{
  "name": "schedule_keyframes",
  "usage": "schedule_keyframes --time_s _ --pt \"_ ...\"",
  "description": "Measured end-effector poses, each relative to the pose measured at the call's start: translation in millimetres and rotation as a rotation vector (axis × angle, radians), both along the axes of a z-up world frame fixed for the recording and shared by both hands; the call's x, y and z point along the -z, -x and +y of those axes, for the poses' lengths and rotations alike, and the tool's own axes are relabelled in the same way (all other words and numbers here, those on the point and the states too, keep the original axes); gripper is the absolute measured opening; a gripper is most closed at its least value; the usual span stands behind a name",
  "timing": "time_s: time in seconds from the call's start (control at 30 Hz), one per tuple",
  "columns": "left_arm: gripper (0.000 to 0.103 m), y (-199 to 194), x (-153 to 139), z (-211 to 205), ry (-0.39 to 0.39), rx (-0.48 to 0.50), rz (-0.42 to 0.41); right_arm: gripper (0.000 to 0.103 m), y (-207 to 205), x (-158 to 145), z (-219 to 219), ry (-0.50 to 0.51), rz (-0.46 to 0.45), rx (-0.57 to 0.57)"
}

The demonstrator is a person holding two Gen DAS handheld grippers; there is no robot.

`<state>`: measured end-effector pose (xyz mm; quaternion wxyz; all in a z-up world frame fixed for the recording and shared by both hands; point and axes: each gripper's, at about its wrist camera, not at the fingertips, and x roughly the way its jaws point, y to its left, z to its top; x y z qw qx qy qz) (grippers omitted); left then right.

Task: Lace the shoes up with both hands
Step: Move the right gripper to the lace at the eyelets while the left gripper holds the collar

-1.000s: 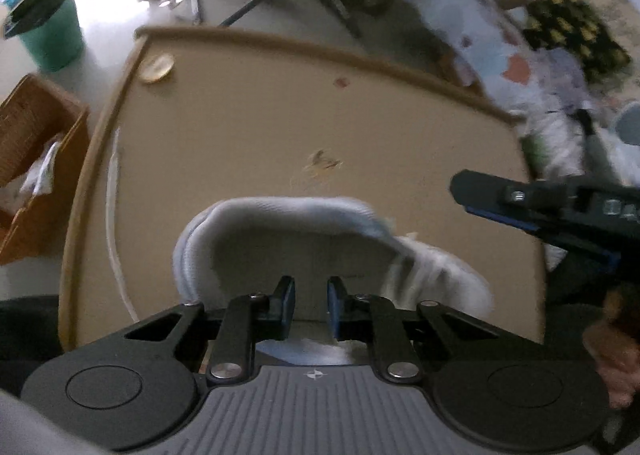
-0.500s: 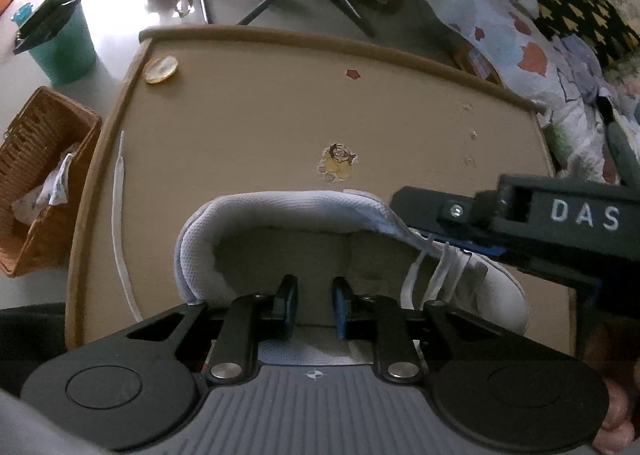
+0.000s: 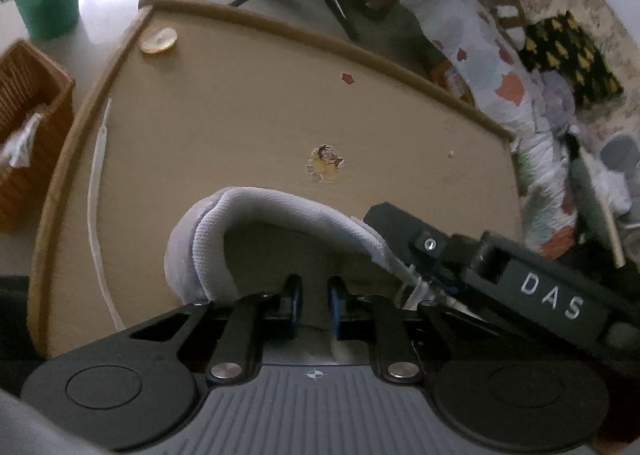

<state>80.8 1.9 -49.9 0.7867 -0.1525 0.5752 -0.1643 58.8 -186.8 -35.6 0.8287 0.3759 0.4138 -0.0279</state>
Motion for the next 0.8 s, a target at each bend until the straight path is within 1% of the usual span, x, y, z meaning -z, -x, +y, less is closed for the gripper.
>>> schedule_keyframes --time_s 0.07,0.13,0.17,0.2,0.27,0.4,0.47,0.53,0.63,0.73,0.8 --pt "0.018 2.0 3.1 2.2 0.034 -0.009 0.008 0.020 -0.3 1.4 -1.6 0.002 -0.007 0.001" --pt "0.018 4.3 5.7 0.4 0.045 -0.005 0.002 0.016 -1.1 1.9 -2.4 0.017 -0.013 -0.007" --pt "0.018 5.5 7.0 -0.6 0.050 -0.003 -0.002 0.013 -1.6 1.9 -2.6 0.027 -0.016 -0.015" --pt "0.018 5.7 7.9 -0.9 0.056 -0.003 -0.003 0.011 -1.8 1.5 -2.8 0.037 -0.019 -0.023" --pt "0.018 6.0 9.7 -1.3 0.068 -0.003 -0.005 0.003 -2.3 0.8 -3.3 0.055 -0.025 -0.038" --pt "0.018 2.8 11.8 -2.9 0.079 0.011 -0.009 0.002 -3.2 -0.6 -4.3 0.091 -0.038 -0.069" --pt "0.016 1.7 12.2 -3.0 0.072 0.019 -0.013 0.002 -3.6 -1.3 -4.8 0.109 -0.044 -0.084" --pt "0.011 1.4 12.2 -1.9 0.054 0.033 -0.021 0.002 -4.2 -2.1 -5.8 0.123 -0.051 -0.096" --pt "0.007 1.2 12.8 0.5 0.030 0.050 -0.032 0.002 -5.6 -5.0 -13.7 0.109 -0.062 -0.068" --pt "0.007 -1.8 12.2 4.9 0.037 0.058 -0.030 0.002 -7.1 -5.6 -21.7 0.080 -0.061 -0.044" --pt "0.007 -3.1 11.2 6.1 0.031 0.065 -0.030 0.000 -5.8 -6.7 -24.6 0.089 -0.067 -0.021"
